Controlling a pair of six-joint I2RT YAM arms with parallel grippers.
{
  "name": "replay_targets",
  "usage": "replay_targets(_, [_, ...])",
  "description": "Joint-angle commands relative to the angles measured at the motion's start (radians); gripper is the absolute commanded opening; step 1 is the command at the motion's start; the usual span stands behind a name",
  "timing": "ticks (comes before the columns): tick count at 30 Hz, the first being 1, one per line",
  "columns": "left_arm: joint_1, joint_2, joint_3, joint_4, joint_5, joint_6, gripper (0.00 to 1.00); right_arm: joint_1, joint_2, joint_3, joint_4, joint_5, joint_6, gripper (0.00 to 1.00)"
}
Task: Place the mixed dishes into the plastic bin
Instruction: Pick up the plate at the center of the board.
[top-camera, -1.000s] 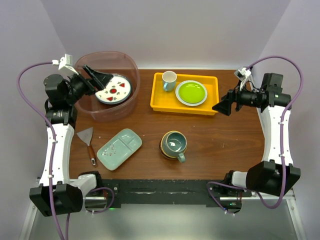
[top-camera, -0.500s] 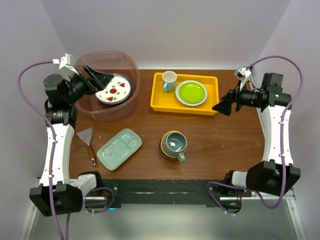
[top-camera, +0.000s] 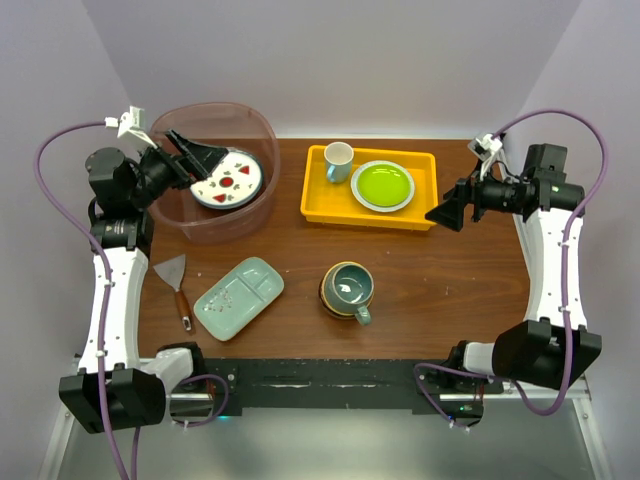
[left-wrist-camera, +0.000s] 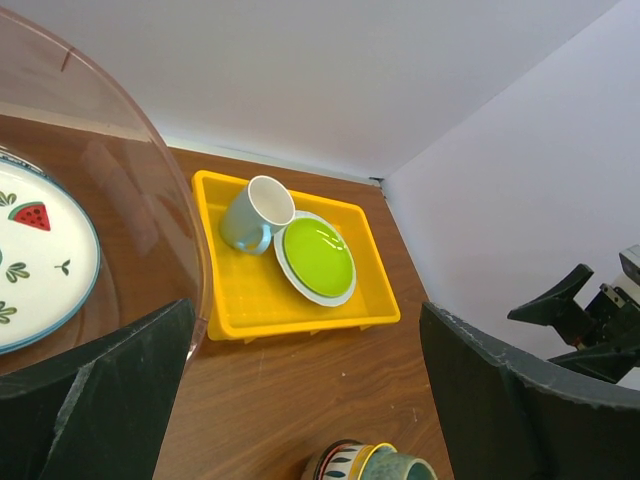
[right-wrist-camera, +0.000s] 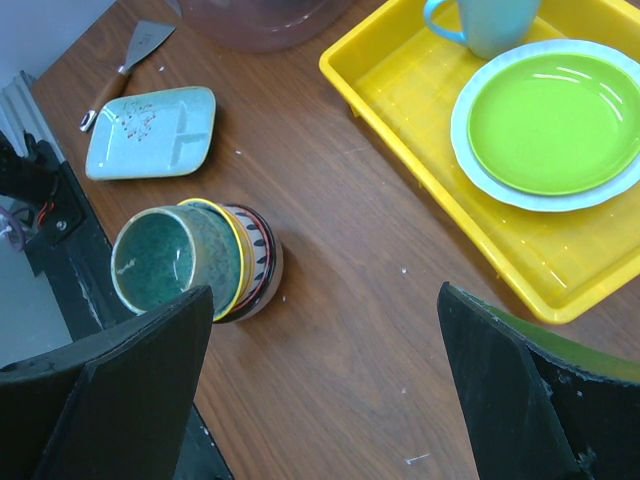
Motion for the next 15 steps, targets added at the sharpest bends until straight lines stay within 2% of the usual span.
replay_targets(1, [0.003, -0.023, 0.041, 0.052, 0.027, -0.007, 1.00, 0.001, 0.003, 0.041, -0.011, -0.037, -0.022, 0.98])
replay_targets(15, [0.003, -0.027, 0.055, 0.041, 0.024, -0.001, 1.00, 0.001, 0.013, 0.051, -0.038, -0.034, -0.053, 0.98])
